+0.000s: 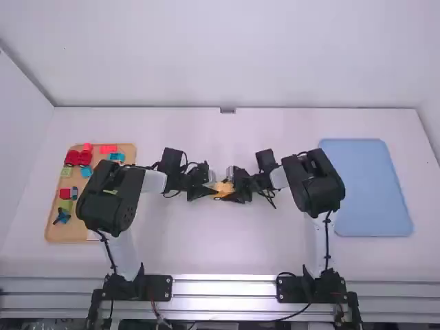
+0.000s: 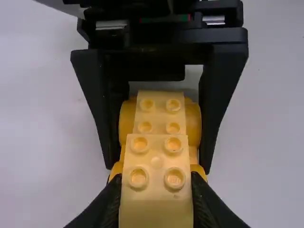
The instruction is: Assemble lego blocks to make yellow taxi
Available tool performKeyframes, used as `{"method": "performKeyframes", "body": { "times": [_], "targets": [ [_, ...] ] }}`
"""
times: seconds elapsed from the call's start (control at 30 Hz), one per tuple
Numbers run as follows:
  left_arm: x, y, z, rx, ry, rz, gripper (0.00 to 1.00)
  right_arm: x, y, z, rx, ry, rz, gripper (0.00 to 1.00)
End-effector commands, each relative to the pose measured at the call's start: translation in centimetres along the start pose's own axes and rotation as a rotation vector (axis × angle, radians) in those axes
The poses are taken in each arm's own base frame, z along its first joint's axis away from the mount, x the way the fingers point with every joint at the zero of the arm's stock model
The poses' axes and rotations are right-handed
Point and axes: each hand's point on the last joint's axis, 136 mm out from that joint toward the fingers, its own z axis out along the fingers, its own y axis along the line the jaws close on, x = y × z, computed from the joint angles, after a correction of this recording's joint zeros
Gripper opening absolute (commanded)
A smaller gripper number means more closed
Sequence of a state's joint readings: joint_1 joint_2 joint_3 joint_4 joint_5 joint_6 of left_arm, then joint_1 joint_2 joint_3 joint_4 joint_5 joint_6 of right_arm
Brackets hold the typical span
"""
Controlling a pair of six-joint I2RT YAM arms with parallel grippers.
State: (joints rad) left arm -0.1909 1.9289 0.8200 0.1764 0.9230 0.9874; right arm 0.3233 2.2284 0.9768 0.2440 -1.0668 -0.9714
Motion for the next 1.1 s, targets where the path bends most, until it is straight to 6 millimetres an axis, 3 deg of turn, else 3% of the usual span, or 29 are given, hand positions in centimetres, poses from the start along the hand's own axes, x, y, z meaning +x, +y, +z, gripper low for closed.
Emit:
{"method": "performKeyframes", "body": {
  "times": [0.0,0.13,0.2,0.27,0.43,0.63,0.73,0.77,0.8,0.87,1.07],
  "targets": [
    [1.2,-1.0,0.4,0.029,0.015,-0.053,0.23,3.2,0.4,0.1,0.031,0.105,0.084,0.51],
    [1.2,-1.0,0.4,0.029,0.014,-0.051,0.33,3.2,0.4,0.2,0.031,0.106,0.084,0.52],
    [1.1,-1.2,0.6,0.035,0.014,-0.049,0.43,3.2,0.4,0.1,0.032,0.106,0.084,0.52],
    [1.0,-1.3,0.7,0.038,0.014,-0.047,0.60,3.2,0.4,0.2,0.031,0.106,0.085,0.52],
    [0.8,-0.9,0.5,0.026,-0.002,-0.038,0.67,3.2,0.3,0.2,0.032,0.104,0.082,0.53],
    [-2.2,-0.6,-1.5,0.046,-0.149,-0.007,0.73,3.2,0.3,0.2,0.033,0.105,0.085,0.53],
    [-3.9,0.0,-3.4,0.029,-0.217,0.019,0.69,3.2,0.3,0.2,0.033,0.104,0.084,0.53],
    [-4.2,0.4,-4.1,0.013,-0.224,0.027,0.47,3.2,0.3,0.2,0.033,0.104,0.085,0.53],
    [-4.2,0.5,-4.1,0.010,-0.222,0.026,0.40,3.2,0.3,0.2,0.033,0.104,0.085,0.53],
    [-3.9,0.6,-4.0,0.004,-0.203,0.005,0.04,3.2,0.3,0.2,0.033,0.104,0.084,0.54],
    [-2.6,-1.1,-0.9,0.054,-0.119,-0.021,0.02,3.2,0.3,0.2,0.033,0.104,0.085,0.54]
  ]
}}
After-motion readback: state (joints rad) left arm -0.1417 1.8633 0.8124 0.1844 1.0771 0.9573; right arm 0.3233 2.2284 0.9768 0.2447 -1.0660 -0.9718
